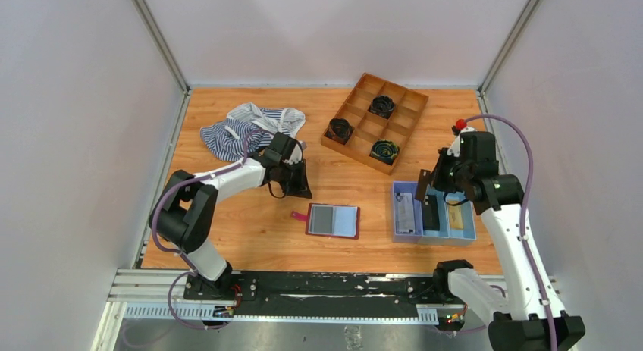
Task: Take the credit cards out of the card holder
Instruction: Place the credit card in the storage box.
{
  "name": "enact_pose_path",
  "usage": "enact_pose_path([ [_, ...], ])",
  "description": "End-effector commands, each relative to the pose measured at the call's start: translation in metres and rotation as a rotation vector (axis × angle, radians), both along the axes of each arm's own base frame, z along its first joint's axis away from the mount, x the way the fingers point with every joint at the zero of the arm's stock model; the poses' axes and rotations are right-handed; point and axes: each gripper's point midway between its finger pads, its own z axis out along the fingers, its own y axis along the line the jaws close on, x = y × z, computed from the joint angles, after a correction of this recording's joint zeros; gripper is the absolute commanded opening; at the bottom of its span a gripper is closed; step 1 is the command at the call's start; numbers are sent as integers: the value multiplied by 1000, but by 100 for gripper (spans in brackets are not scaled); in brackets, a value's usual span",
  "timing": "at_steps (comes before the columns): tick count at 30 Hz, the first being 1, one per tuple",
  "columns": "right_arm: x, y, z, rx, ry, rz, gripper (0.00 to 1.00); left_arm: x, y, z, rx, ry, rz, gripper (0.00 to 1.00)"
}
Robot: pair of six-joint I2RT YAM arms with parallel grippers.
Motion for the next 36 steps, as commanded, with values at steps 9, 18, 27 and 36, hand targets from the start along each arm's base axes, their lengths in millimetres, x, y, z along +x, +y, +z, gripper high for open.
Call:
enact_pose_path([
  [9,-42,-58,-27,-281,229,-127,0,4,-4,-2,4,8,-31,0],
  [18,-27,-35,-75,-179,316,-72,0,1,-2,-2,8,11,-32,0],
  [27,-14,-32,-121,-125,386,-119,0,4,-10,-1,-30,20,-30,0],
  [36,-8,-67,-91,-250,296,-270,40,5,-6,2,-7,6,-27,0],
])
